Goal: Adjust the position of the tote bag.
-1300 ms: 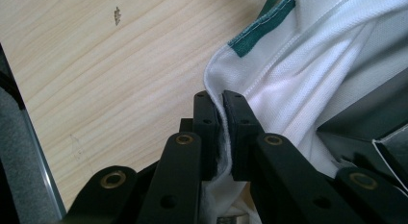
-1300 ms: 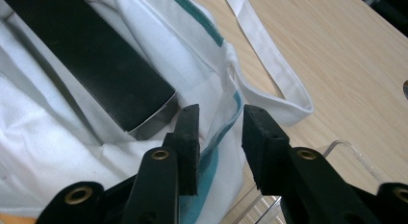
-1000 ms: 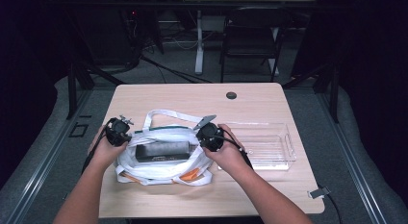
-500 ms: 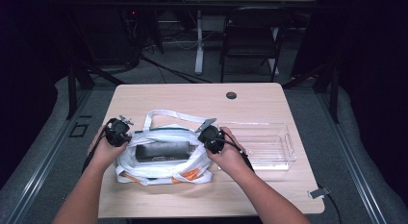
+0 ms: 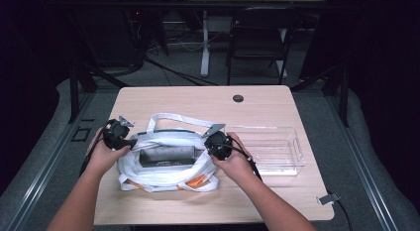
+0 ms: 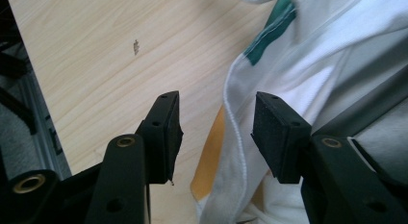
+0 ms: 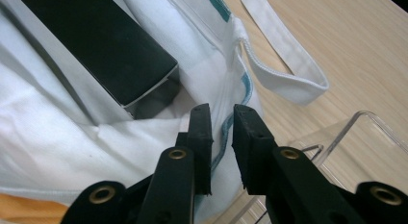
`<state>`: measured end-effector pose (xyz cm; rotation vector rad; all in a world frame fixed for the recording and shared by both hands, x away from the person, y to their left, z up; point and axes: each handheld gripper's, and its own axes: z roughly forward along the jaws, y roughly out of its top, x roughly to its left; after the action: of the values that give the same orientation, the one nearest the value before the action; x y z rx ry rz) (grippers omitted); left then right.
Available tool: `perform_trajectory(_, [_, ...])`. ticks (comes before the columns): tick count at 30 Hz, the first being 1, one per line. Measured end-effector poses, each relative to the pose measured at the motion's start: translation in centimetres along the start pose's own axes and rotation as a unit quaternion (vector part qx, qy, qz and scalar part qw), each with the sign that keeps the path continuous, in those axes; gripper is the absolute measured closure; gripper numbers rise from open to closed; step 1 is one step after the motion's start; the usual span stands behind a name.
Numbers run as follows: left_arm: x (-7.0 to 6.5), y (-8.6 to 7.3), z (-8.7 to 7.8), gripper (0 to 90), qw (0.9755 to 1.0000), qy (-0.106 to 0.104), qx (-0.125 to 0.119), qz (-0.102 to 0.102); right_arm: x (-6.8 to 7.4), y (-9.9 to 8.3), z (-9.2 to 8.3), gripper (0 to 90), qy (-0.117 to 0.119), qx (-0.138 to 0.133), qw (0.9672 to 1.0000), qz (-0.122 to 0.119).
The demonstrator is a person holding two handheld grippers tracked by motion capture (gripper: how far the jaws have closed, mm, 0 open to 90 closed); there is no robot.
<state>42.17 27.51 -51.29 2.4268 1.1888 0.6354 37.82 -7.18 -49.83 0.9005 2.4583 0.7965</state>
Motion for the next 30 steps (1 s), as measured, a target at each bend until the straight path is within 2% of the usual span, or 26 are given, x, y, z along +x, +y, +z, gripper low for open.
perform_trajectory(4, [-0.2, 0.0, -0.4, 50.8, 1.0, 0.001, -0.005, 0.004, 0.0, 0.0, -0.9, 69.1, 0.014, -0.028, 0.9994, 0.018])
perform_trajectory(6, [-0.3, 0.1, -0.6, 50.8, 0.9999, -0.002, -0.012, 0.003, -0.1, -0.1, -1.5, 65.6, 0.027, -0.042, 0.9983, 0.028])
perform_trajectory(9, [-0.5, 0.2, -0.9, 50.8, 0.9999, -0.007, -0.009, 0.008, -0.4, -0.5, -2.5, 63.0, 0.051, -0.064, 0.9957, 0.044])
perform_trajectory(10, [-0.5, 0.2, -1.0, 51.3, 0.9999, -0.007, -0.009, 0.01, -0.4, -0.6, -2.7, 62.8, 0.05, -0.067, 0.9954, 0.048])
perform_trajectory(13, [-0.6, 0.3, -1.4, 52.7, 0.9999, -0.006, -0.009, 0.012, -0.4, -0.7, -3.3, 61.3, 0.049, -0.066, 0.9958, 0.041])
perform_trajectory(18, [-0.7, 0.4, -2.3, 53.3, 0.9998, -0.002, -0.011, 0.016, -0.5, -1.1, -4.2, 60.2, 0.053, -0.08, 0.9947, 0.038])
perform_trajectory(26, [-1.0, 0.9, -3.3, 53.0, 0.9992, -0.018, -0.005, 0.035, -0.8, -1.5, -4.9, 57.7, 0.06, -0.082, 0.9939, 0.042])
perform_trajectory(30, [-0.9, 1.1, -3.5, 53.0, 0.9991, -0.023, -0.01, 0.034, -0.9, -1.8, -4.9, 57.0, 0.058, -0.08, 0.9943, 0.04])
